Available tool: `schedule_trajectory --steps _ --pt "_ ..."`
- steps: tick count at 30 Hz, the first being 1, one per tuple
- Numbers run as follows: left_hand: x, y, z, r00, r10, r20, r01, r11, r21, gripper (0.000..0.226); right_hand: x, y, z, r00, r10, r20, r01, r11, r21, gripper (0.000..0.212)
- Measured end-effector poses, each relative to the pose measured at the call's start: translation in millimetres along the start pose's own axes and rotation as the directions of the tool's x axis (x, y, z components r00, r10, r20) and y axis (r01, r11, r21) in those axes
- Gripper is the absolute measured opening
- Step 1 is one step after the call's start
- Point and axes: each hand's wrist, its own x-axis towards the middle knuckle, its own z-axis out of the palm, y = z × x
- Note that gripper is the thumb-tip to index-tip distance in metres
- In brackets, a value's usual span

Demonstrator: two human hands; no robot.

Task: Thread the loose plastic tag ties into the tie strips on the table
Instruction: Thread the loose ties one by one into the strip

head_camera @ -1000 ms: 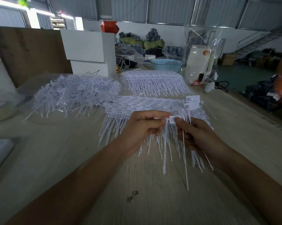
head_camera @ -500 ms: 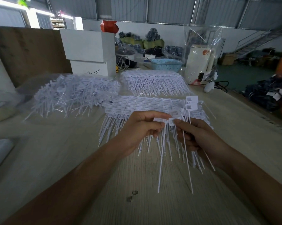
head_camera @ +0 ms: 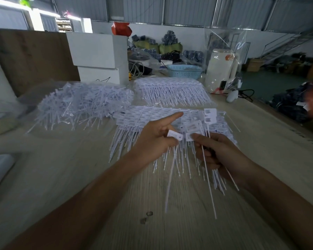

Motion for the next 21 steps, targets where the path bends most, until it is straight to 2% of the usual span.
schedule_trajectory --steps 2,4,7,9,11,14,18,21 --pt "0 -3 -1 0.999 0.037 0.003 -0.036 0.966 0.257 0.066 -1 -2 -1 1.0 0.009 -0.009 -0.009 1.0 -0.012 0.037" --pt "-1 -4 -1 1.0 0.0 0.017 -0.005 0.958 0.286 0.054 -2 -4 0 1.0 0.001 -0.025 -0.002 0.999 -0.034 0.035" --pt "-2 -2 2 0.997 -0.07 -0.013 0.07 0.996 0.047 0.033 -3 -3 4 0.998 -0.04 -0.052 0.036 0.996 -0.087 0.031" --pt "-3 2 9 0.996 -0.094 -0.005 0.092 0.98 -0.178 0.025 -4 0 8 0.992 -0.106 -0.073 0.093 0.983 -0.159 0.032" --pt "-4 4 17 0.995 -0.095 0.007 0.093 0.947 -0.306 0.024 -4 1 11 0.98 -0.178 -0.092 0.156 0.964 -0.215 0.032" --pt "-6 5 22 0.995 -0.1 -0.01 0.088 0.915 -0.393 0.025 -3 1 11 0.964 -0.255 -0.075 0.223 0.929 -0.295 0.031" --pt "-6 3 24 0.996 -0.054 -0.07 0.026 0.936 -0.351 0.027 -1 5 14 0.944 -0.328 -0.035 0.287 0.869 -0.404 0.026" --pt "-6 3 24 0.992 -0.043 -0.115 -0.003 0.926 -0.378 0.024 -3 7 15 0.964 -0.264 0.034 0.26 0.905 -0.338 0.021"
